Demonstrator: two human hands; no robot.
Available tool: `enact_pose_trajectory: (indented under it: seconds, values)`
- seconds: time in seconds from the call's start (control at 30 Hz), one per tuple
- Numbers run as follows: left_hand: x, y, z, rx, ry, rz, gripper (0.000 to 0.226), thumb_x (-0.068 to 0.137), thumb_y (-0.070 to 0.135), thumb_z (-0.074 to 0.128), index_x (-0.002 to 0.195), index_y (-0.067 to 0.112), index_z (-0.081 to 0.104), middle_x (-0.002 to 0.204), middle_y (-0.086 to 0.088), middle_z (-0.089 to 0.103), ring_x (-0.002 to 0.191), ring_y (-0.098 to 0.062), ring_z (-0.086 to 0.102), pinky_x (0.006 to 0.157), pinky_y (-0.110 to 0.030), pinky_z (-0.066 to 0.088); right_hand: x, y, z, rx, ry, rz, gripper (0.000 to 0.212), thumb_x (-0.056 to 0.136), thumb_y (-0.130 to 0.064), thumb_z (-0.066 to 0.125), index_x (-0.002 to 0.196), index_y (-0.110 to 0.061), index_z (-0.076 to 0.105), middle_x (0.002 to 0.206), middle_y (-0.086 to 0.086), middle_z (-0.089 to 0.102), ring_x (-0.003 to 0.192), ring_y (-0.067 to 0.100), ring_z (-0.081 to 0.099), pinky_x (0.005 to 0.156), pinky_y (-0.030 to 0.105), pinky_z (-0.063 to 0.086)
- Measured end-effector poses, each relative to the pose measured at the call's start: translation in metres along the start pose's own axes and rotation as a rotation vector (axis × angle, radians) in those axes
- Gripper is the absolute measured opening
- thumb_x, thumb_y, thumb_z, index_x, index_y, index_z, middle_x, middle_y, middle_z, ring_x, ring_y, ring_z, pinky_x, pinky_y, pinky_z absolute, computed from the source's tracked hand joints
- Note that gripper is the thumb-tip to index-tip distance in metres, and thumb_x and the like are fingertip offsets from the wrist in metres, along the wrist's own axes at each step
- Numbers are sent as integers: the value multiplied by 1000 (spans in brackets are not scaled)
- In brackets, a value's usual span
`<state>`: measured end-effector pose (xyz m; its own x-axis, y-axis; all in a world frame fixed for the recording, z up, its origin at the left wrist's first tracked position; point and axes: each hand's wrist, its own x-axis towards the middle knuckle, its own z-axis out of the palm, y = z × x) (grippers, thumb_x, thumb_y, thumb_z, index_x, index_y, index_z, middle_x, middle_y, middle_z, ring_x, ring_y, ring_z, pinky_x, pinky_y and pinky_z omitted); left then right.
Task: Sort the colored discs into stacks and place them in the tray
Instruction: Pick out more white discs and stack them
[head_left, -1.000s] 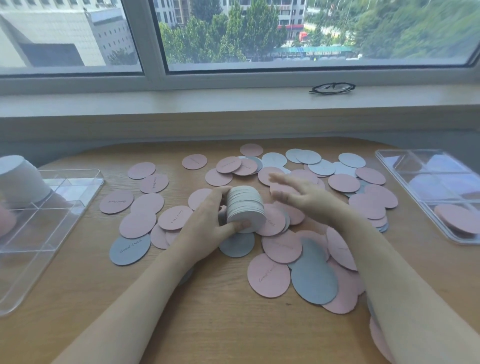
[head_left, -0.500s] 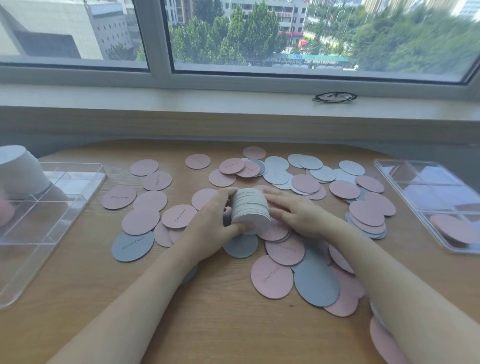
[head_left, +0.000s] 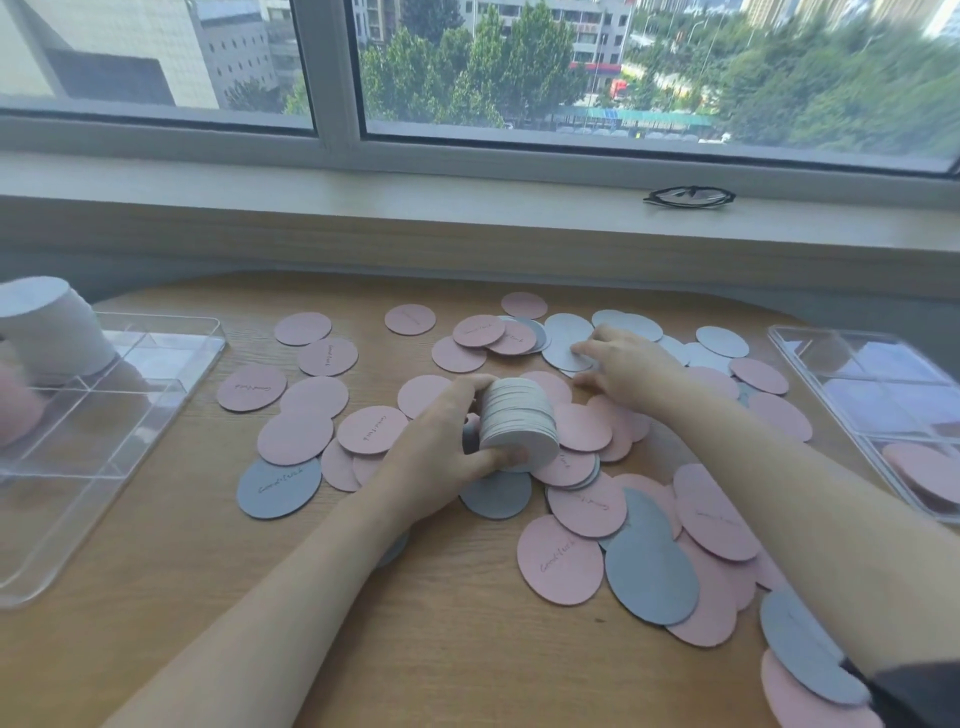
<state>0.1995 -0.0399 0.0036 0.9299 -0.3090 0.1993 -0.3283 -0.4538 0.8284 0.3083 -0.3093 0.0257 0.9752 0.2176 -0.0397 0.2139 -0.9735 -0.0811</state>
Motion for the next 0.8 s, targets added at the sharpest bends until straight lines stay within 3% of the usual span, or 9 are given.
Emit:
enact_pose_trajectory:
  seconds: [0.1, 0.2, 0.3, 0.37, 0.5, 0.67, 0.73, 0.8]
  values:
    - [1, 0, 0, -9, -4, -1, 70, 71, 59, 74, 131, 38, 46, 118, 19, 60, 109, -2, 57, 94, -39, 52, -1, -2, 0, -186, 5, -81, 41, 102, -43, 45, 127, -13, 56, 125, 9, 51, 117, 30, 52, 87, 39, 45]
    - [0, 0, 0, -9, -4, 1, 68, 73, 54, 77, 131, 36, 47, 118, 20, 59, 108, -1, 57, 94, -38, 52, -7, -8, -1, -383, 39, -144, 36, 106, -37, 36, 123, -10, 54, 121, 10, 54, 107, 32, 59, 70, 34, 36]
    - [0, 1, 0, -3, 1, 7, 66, 74, 49, 78, 131, 35, 48, 117, 21, 58, 106, 1, 57, 94, -36, 52, -9, -13, 2, -400, 93, -128, 24, 103, -14, 37, 118, -8, 54, 116, 11, 57, 99, 34, 61, 65, 35, 33]
    - [0, 1, 0, -3, 3, 6, 68, 72, 53, 77, 130, 36, 47, 117, 22, 58, 107, 2, 56, 94, -36, 51, -9, -15, 0, -289, 115, -74, 24, 95, -4, 40, 113, -8, 55, 111, 11, 59, 94, 35, 61, 63, 36, 34]
    - [0, -2, 0, 6, 8, 14, 65, 74, 51, 79, 129, 40, 47, 117, 25, 57, 111, 2, 55, 95, -34, 50, -19, -13, -9, -33, 266, 17, 12, 89, -5, 48, 96, -9, 57, 89, 14, 62, 82, 38, 58, 62, 37, 41]
    - [2, -4, 1, 7, 14, 21, 64, 76, 45, 82, 129, 39, 47, 116, 27, 56, 111, 3, 54, 94, -29, 50, -46, -18, -19, 384, 515, 29, 11, 84, -4, 55, 85, -11, 63, 73, 6, 61, 70, 26, 51, 58, 27, 33]
    - [2, -4, 1, 4, 14, 24, 62, 77, 41, 83, 128, 39, 47, 116, 27, 56, 111, 2, 54, 93, -27, 50, -55, -25, -19, 517, 513, 15, 9, 83, -4, 57, 83, -11, 63, 77, 6, 66, 73, 25, 60, 62, 21, 44]
    - [2, -4, 1, -5, 11, 30, 62, 77, 38, 83, 128, 38, 48, 115, 28, 56, 112, 0, 55, 92, -27, 50, -62, -34, -16, 710, 445, 39, 9, 85, -5, 59, 86, -11, 65, 83, 4, 72, 77, 20, 69, 72, 30, 55]
